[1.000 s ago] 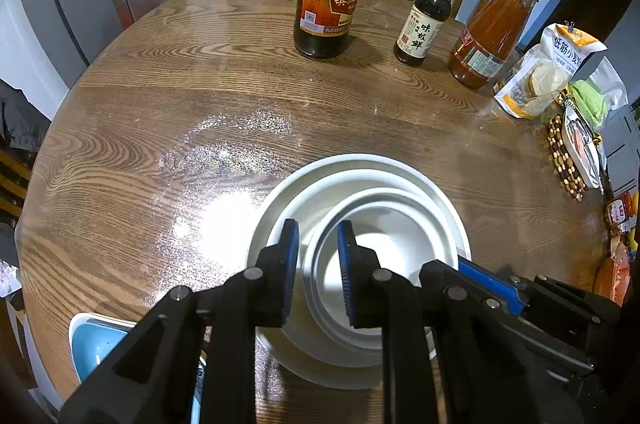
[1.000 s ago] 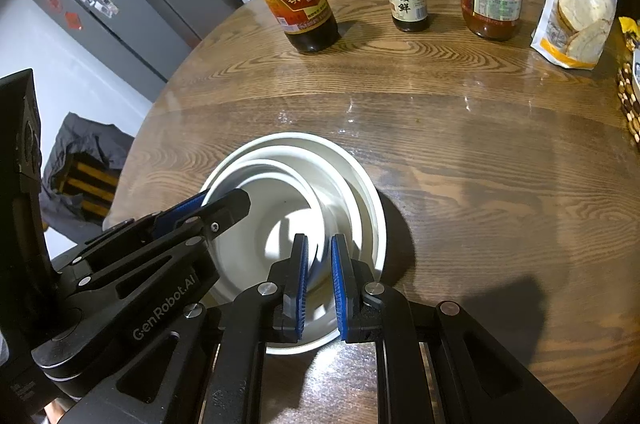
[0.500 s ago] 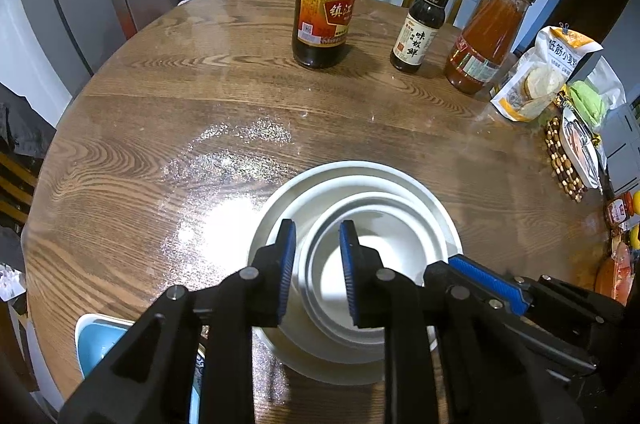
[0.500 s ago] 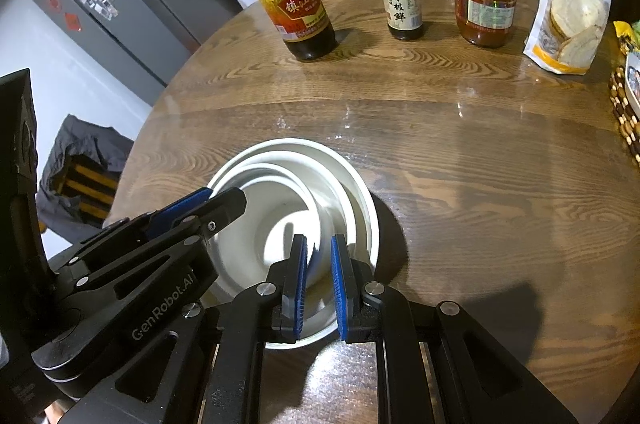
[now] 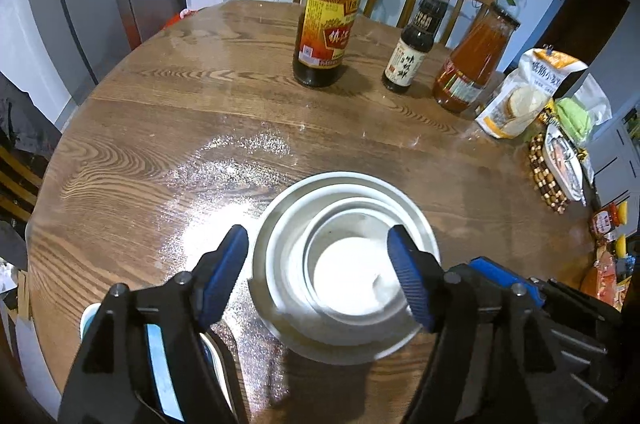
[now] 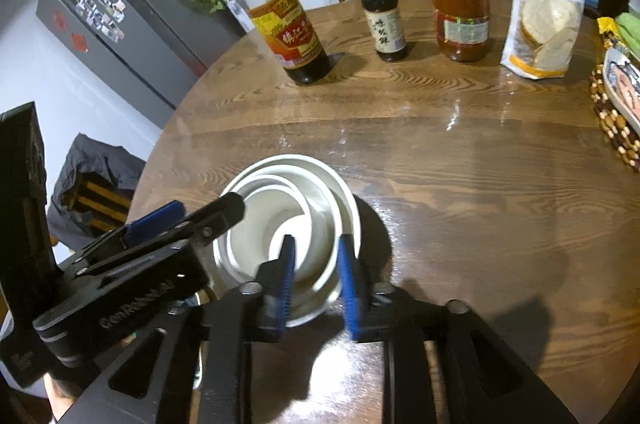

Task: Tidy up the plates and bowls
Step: 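Open both grippers and withdraw from the nested stack, then move both grippers to the rim of the large white bowl and grasp it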

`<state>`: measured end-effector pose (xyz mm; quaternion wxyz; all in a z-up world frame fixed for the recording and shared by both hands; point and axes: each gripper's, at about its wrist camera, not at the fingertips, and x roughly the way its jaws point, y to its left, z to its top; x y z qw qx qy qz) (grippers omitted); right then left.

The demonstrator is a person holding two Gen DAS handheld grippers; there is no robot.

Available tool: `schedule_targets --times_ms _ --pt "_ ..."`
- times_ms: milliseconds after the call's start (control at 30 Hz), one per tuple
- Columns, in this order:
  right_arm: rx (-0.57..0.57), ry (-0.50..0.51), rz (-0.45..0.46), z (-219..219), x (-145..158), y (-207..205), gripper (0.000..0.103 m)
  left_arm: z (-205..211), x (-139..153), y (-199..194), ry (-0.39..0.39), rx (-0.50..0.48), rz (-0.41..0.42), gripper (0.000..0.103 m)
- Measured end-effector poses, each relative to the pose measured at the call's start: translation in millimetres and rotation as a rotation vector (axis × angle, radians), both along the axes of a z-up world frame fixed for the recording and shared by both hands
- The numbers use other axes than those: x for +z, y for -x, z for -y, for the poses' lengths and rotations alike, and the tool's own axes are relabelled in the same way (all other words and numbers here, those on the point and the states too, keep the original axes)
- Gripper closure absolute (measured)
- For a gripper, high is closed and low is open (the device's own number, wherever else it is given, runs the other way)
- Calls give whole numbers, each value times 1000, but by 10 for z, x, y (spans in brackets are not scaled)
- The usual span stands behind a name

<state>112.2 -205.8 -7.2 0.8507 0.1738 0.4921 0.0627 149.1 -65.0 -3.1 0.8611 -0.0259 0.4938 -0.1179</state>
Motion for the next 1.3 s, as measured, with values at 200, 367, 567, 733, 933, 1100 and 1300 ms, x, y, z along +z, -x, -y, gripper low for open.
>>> schedule_targets --times_ms 200,367,567,733,933,1100,1300 --pt "-19 -12 5 123 67 115 29 -24 96 45 4 1 6 17" --pt "-34 -86 -9 233 53 160 26 -36 147 39 -3 -14 -13 4" --pt "-83 -104 -51 394 -30 185 21 -364 240 -138 -79 48 -30 1" --pt "-107 -108 -94 477 -192 167 21 -563 74 -262 -90 63 -112 1" --pt "-121 -144 -130 446 -401 87 21 -573 -96 -313 -114 57 -148 1" --pt "-140 -134 -142 438 -486 51 21 -608 -198 -377 -122 51 -174 2" --pt "-149 -128 -153 441 -541 20 21 -642 -280 -425 -112 41 -199 2"
